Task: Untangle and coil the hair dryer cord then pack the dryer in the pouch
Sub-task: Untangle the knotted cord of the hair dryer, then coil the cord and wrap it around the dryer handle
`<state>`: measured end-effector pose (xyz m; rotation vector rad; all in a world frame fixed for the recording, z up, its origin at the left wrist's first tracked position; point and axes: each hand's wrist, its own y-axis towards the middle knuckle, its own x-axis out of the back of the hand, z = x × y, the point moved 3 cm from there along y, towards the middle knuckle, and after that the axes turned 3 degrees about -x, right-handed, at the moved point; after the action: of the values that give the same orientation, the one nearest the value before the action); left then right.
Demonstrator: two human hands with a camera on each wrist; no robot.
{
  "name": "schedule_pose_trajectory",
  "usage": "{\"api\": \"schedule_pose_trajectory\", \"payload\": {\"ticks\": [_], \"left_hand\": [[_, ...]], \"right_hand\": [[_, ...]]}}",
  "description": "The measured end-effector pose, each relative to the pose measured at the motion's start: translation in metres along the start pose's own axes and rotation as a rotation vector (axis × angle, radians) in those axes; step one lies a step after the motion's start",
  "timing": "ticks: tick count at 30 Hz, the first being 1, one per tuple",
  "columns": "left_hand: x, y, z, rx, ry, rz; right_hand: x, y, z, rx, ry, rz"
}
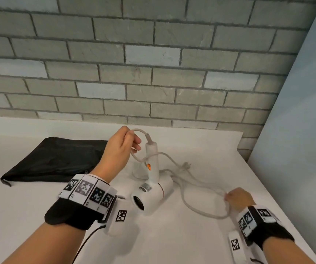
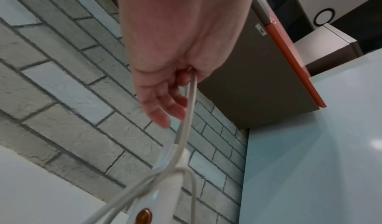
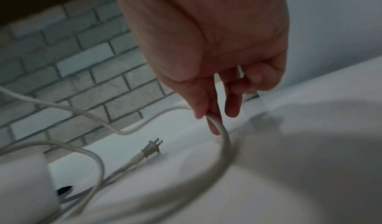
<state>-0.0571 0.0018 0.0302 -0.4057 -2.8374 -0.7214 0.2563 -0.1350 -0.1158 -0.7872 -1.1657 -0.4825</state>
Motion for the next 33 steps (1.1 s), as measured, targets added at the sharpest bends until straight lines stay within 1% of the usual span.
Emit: {"api": "schedule_pose_trajectory", "payload": {"ticks": [1, 2, 3, 4, 5, 7, 8, 9, 10, 11, 12, 14, 15, 17, 18, 20, 22, 23, 25, 26, 27, 28, 29, 30, 31, 33], "left_hand": [[-0.002, -0.002, -0.003, -0.006, -0.005, 0.028], [-0.004, -0.003, -0.006, -0.013, -0.004, 0.051], [-0.005, -0.004, -0.007, -0.018, -0.001, 0.068], [-0.007, -0.006, -0.009, -0.021, 0.002, 0.081], [-0.008, -0.007, -0.009, -0.021, 0.004, 0.094], [-0.01, -0.009, -0.01, -0.024, 0.015, 0.122], [-0.012, -0.009, -0.012, -0.025, 0.022, 0.133], [-0.013, -0.01, -0.013, -0.025, 0.018, 0.138], [-0.015, -0.01, -0.015, -0.023, 0.001, 0.138], [-0.016, -0.011, -0.017, -0.021, -0.022, 0.138], [-0.017, -0.011, -0.019, -0.019, -0.042, 0.139], [-0.019, -0.012, -0.021, -0.016, -0.065, 0.141], [-0.019, -0.013, -0.021, -0.017, -0.066, 0.134], [-0.017, -0.014, -0.02, -0.022, -0.043, 0.101], [-0.016, -0.014, -0.019, -0.027, -0.028, 0.079], [-0.013, -0.013, -0.015, -0.028, -0.015, 0.041], [-0.009, -0.012, -0.01, -0.017, 0.002, 0.032], [-0.008, -0.011, -0.008, -0.011, 0.008, 0.03], [-0.005, -0.01, -0.004, 0.003, 0.013, 0.032], [-0.004, -0.009, -0.003, 0.007, 0.013, 0.032], [-0.003, -0.008, -0.003, 0.007, 0.011, 0.03], [-0.003, -0.008, -0.003, 0.007, 0.011, 0.027], [-0.002, -0.007, -0.002, 0.008, 0.01, 0.023], [-0.002, -0.007, -0.002, 0.013, 0.004, 0.02], [-0.002, -0.007, -0.002, 0.022, -0.007, 0.021], [-0.003, -0.007, -0.002, 0.036, -0.029, 0.029]], "right_hand": [[0.004, -0.004, 0.009, 0.048, -0.034, -0.012], [0.012, -0.011, 0.021, 0.108, -0.015, -0.028], [0.02, -0.018, 0.033, 0.18, 0.052, -0.045], [0.03, -0.027, 0.049, 0.286, 0.139, -0.074], [0.042, -0.041, 0.067, 0.421, 0.221, -0.122], [0.064, -0.076, 0.105, 0.73, 0.369, -0.271], [0.071, -0.094, 0.124, 0.875, 0.405, -0.32], [0.075, -0.109, 0.141, 0.996, 0.383, -0.338], [0.074, -0.121, 0.156, 1.075, 0.309, -0.338], [0.069, -0.127, 0.168, 1.111, 0.2, -0.347], [0.063, -0.129, 0.178, 1.108, 0.076, -0.383], [0.056, -0.128, 0.192, 1.053, -0.097, -0.5], [0.055, -0.128, 0.197, 1.036, -0.114, -0.548], [0.058, -0.126, 0.202, 1.041, -0.077, -0.578], [0.062, -0.124, 0.201, 1.05, 0.006, -0.574], [0.081, -0.123, 0.192, 1.052, 0.349, -0.581], [0.108, -0.118, 0.17, 0.958, 0.743, -0.602], [0.119, -0.112, 0.156, 0.888, 0.921, -0.582], [0.126, -0.086, 0.124, 0.697, 1.259, -0.513], [0.122, -0.065, 0.107, 0.57, 1.402, -0.473], [0.113, -0.044, 0.089, 0.424, 1.494, -0.419], [0.099, -0.023, 0.071, 0.265, 1.515, -0.343], [0.08, -0.004, 0.054, 0.111, 1.458, -0.247], [0.059, 0.013, 0.036, -0.014, 1.312, -0.172], [0.042, 0.025, 0.02, -0.089, 1.099, -0.128], [0.018, 0.033, 0.003, -0.138, 0.654, -0.074]]}}
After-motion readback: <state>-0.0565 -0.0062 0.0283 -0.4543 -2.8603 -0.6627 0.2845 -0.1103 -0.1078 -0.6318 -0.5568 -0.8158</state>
